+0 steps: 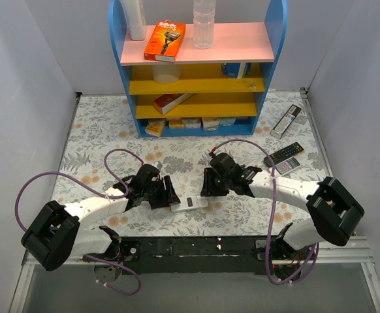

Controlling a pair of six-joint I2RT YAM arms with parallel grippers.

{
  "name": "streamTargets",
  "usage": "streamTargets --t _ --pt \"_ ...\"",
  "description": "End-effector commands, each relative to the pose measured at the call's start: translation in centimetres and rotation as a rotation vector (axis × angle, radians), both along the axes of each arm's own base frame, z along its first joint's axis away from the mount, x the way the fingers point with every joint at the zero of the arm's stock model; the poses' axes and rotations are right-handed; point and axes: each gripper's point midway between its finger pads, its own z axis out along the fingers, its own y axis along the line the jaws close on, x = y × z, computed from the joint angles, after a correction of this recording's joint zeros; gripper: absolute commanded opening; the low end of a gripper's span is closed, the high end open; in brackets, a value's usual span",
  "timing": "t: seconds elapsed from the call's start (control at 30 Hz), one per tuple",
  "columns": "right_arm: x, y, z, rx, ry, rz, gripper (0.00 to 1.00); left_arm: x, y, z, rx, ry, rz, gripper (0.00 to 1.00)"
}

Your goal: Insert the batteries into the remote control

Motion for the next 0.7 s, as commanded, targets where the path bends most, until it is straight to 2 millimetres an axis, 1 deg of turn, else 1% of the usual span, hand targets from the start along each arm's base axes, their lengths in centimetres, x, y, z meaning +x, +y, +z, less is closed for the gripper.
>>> streamTargets --t 0.0,0.07,0.1,0.27,0.43,0.67 --pt "0.4 0.5 1.0 0.033 -0.037 0.006 0.45 -0.6 0.4 -0.5 0.026 0.019 -0.011 0.55" --pt "0.1 0.2 0.3 0.020 -0.023 0.001 0.47 -0.6 0.4 -0.5 0.023 0.018 -0.012 0.55" --pt "-0.4 0.3 0.1 0.032 0.001 0.017 0.47 -0.6 0.4 -0.5 0.023 0.018 -0.012 0.55" --pt "-1.3 0.6 -0.9 0.037 0.044 0.045 0.48 -0.6 0.4 -0.5 0.025 0.018 -0.013 0.54" --pt "-1.2 1.0 -1.3 0.041 0.050 0.058 0.47 -0.6 0.3 -0.6 0.025 0.023 -0.019 0.55" --pt "-0.6 0.9 -2.1 0.010 0.028 0.048 0.42 -0.6 0.3 -0.8 0.028 0.028 -0.021 0.54"
